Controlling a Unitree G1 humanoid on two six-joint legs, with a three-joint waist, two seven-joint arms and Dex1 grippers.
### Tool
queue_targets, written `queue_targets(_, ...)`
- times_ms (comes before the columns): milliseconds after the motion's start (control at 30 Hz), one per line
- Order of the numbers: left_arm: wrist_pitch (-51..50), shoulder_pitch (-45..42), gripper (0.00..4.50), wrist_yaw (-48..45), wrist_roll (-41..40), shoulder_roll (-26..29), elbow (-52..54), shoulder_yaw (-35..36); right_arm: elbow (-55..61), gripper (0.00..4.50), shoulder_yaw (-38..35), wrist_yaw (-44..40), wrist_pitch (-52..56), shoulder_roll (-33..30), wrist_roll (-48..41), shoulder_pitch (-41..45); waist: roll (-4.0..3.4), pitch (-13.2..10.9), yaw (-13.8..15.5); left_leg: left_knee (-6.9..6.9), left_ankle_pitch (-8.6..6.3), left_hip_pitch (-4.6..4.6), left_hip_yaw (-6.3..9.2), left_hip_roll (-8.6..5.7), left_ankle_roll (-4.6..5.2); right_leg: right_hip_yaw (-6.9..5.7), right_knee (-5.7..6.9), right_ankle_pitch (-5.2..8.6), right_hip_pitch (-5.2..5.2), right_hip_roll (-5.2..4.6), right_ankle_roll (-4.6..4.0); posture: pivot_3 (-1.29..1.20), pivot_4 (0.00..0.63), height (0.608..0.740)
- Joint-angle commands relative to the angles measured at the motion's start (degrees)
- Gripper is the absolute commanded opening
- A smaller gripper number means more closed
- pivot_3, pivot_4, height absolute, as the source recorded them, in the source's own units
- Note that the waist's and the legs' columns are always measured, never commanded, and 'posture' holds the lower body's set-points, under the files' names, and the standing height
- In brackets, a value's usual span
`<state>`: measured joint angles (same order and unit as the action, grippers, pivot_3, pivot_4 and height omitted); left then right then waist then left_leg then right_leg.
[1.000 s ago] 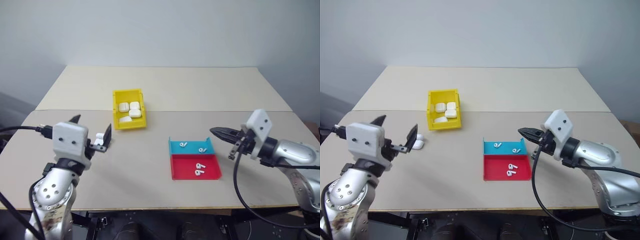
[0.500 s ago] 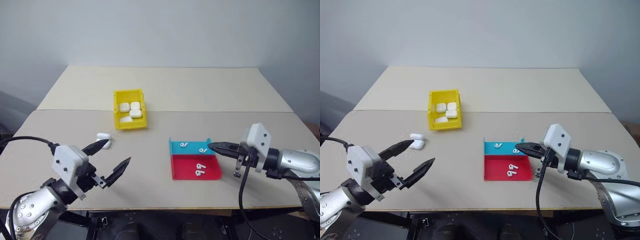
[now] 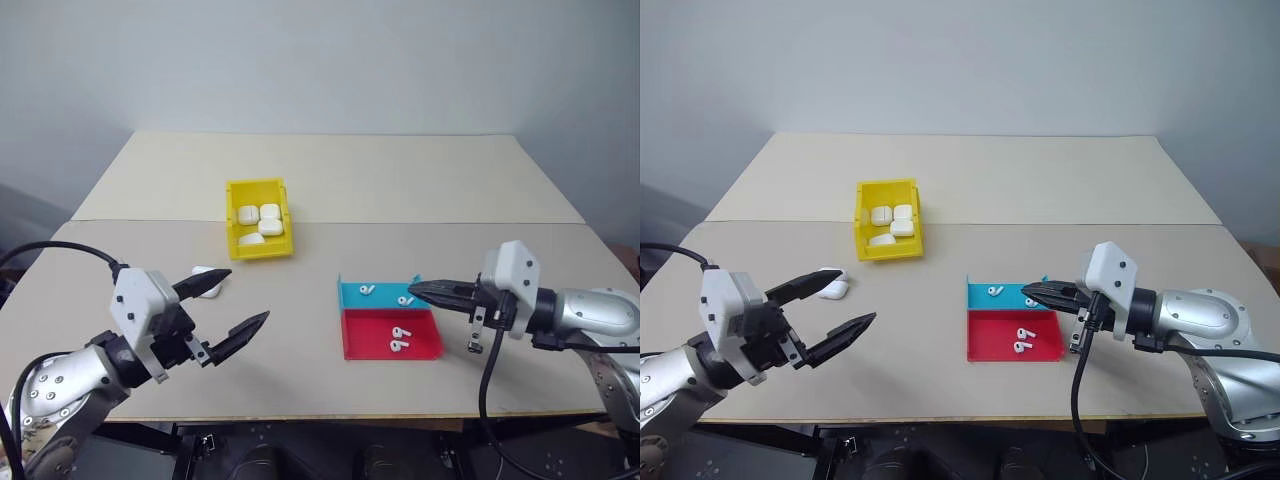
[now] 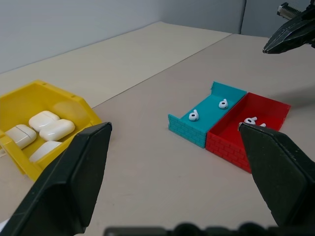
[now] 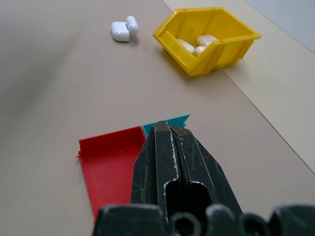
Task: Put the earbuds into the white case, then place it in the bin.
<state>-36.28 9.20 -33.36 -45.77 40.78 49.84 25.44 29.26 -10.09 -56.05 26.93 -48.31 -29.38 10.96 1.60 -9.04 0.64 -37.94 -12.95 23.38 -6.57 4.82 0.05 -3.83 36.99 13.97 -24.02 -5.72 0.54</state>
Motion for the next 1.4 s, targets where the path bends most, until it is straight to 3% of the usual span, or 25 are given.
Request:
queue_targets(33,-0.65,0.08,4.48,0.68,-3.37,1.56,1.57,2.34,0.12,0.0,-0.98,-0.62,-0.59,-0.8,-1.25,1.46,0.0,0.0,0.0,0.0,0.0,0.0,0.0,0.0,0.0,0.0,0.0,0.0,0.0,0.0,0.0,0.0,0.15,0.74)
queue_targets(133,-0.23,0.8,4.5,-0.1,-4.16,2.47,1.06,3.0,-0.76,0.62,-1.44,-2.32,-0.77,-1.0,-2.77,1.59,0.0,0.0,-0.02,0.0,0.0,-0.01,-0.01,0.0,0.0,0.0,0.01,0.0,0.0,0.0,0.0,0.0,0.15,0.74)
queue_targets(500,4.74,6.75,4.5,-10.96,-4.37,3.35,-4.93,7.52,-2.09,4.48,-1.76,-9.58,0.3,-4.96,-7.55,3.14,0.0,0.0,0.08,0.02,0.0,-0.04,-0.04,0.01,0.0,0.0,0.0,0.02,-0.01,0.0,-0.03,0.0,0.15,0.74)
queue_targets(1400,4.3,6.27,4.5,-5.47,-6.57,3.3,-0.8,5.19,-2.67,4.48,-0.96,-9.38,-1.09,-4.83,-7.21,3.8,0.0,0.0,0.03,0.02,0.0,-0.02,-0.04,0.01,0.0,0.01,-0.01,0.02,-0.01,-0.01,-0.03,0.0,0.15,0.74)
